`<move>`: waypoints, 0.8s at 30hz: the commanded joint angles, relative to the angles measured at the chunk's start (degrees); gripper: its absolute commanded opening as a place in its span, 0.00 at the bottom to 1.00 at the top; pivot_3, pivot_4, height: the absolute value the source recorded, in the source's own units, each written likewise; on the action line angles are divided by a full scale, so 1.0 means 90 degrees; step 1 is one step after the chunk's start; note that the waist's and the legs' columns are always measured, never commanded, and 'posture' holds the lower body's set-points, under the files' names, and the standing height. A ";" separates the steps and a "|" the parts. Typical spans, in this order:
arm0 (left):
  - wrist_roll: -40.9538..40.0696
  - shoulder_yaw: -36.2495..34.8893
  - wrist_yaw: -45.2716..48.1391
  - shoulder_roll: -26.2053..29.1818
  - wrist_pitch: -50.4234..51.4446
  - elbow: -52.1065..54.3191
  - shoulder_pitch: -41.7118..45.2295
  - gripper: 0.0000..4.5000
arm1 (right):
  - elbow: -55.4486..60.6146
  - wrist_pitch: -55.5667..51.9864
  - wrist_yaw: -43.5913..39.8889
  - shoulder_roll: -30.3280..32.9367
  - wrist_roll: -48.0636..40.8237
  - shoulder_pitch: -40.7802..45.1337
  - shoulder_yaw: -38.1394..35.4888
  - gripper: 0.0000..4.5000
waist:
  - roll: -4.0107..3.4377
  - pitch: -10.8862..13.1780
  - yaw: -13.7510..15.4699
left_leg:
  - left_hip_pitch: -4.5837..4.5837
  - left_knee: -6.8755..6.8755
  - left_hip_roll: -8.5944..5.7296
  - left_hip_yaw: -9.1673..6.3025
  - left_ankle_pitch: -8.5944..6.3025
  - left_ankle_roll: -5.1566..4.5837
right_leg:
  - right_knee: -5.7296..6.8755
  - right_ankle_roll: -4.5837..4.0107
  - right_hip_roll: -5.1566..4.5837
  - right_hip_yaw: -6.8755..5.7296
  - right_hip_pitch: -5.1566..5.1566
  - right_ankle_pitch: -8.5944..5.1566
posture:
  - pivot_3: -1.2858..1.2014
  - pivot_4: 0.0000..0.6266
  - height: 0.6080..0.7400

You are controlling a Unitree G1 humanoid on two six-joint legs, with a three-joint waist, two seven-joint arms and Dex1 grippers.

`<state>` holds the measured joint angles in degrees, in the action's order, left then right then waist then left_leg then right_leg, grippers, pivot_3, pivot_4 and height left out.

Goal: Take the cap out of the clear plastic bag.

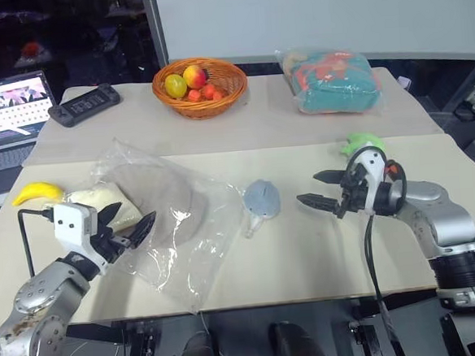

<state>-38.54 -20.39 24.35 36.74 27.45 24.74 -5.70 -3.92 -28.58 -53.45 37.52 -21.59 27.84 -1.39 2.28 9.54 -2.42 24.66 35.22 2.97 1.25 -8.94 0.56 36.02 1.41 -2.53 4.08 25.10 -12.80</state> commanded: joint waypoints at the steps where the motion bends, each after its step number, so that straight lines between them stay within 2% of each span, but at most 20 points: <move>1: 0.0093 -0.0191 0.0198 0.0134 -0.0232 -0.0066 0.0349 0.99 | 0.0303 -0.0205 0.0018 0.0069 -0.0167 0.0160 -0.0178 1.00 | 0.0000 0.0000 0.0000 | 0.0000 0.0000 0.0000 0.0000 0.0000 0.0000 | 0.0000 0.0000 0.0000 0.0000 0.0000 0.0000 | 0.52 0.24 1.00; 2: 0.0083 -0.0273 0.0273 0.0245 -0.0225 -0.0136 0.0539 0.99 | 0.0348 -0.0343 -0.0019 0.0119 -0.0214 0.0282 -0.0167 1.00 | 0.0001 0.0001 0.0005 | 0.0000 -0.0001 0.0000 0.0000 0.0000 0.0000 | 0.0002 0.0004 0.0000 0.0000 0.0000 0.0002 | 0.52 0.24 1.00; 5: -0.0691 -0.0708 0.0173 0.0446 0.0500 -0.0528 0.1310 0.99 | 0.0799 -0.1013 -0.0302 0.0126 -0.0678 0.0930 -0.0068 1.00 | 0.0005 0.0026 0.0007 | 0.0007 0.0002 0.0000 -0.0004 0.0001 0.0000 | 0.0017 0.0004 0.0006 -0.0001 0.0011 0.0003 | 0.52 0.24 1.00; 9: -0.1083 -0.0648 -0.0087 0.0624 0.1442 -0.0701 0.1834 0.99 | 0.1494 -0.1691 -0.0646 0.0005 -0.1229 0.1504 0.0257 1.00 | 0.0003 0.0030 -0.0037 | -0.0012 0.0005 0.0000 -0.0005 0.0004 -0.0005 | 0.0012 0.0048 0.0008 0.0002 -0.0005 0.0036 | 0.52 0.24 1.00; 13: -0.0996 -0.0521 -0.0067 0.0916 0.1936 -0.0674 0.2035 0.99 | 0.1907 -0.1975 -0.0929 -0.0072 -0.1522 0.1822 0.0605 1.00 | 0.0022 0.0040 -0.0014 | -0.0002 0.0005 0.0000 -0.0011 0.0003 -0.0005 | 0.0011 0.0049 0.0008 -0.0001 -0.0002 0.0025 | 0.52 0.24 1.00; 19: -0.0874 -0.0769 -0.0344 0.1291 0.2345 -0.0671 0.2243 0.99 | 0.1950 -0.1955 -0.1137 -0.0073 -0.1548 0.2068 0.0899 1.00 | 0.0033 0.0047 0.0010 | 0.0021 0.0005 -0.0005 -0.0013 0.0003 -0.0004 | 0.0007 0.0015 0.0004 -0.0001 0.0012 0.0045 | 0.52 0.24 1.00; 24: -0.0665 -0.1184 -0.1662 0.0937 0.2991 -0.0914 0.2359 0.99 | 0.1752 -0.1743 -0.1175 -0.0139 -0.1318 0.2210 0.1087 1.00 | 0.0034 0.0048 0.0003 | 0.0019 0.0006 -0.0004 -0.0021 0.0004 -0.0004 | 0.0013 0.0017 0.0007 -0.0006 0.0012 0.0044 | 0.52 0.24 1.00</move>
<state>-45.11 -29.03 12.63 46.02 52.79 15.88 15.32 11.67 -46.09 -63.61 36.34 -33.92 46.19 8.76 2.58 9.97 -2.40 24.81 35.28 2.94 1.06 -8.90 0.52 36.15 1.56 -2.47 4.03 25.21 -12.39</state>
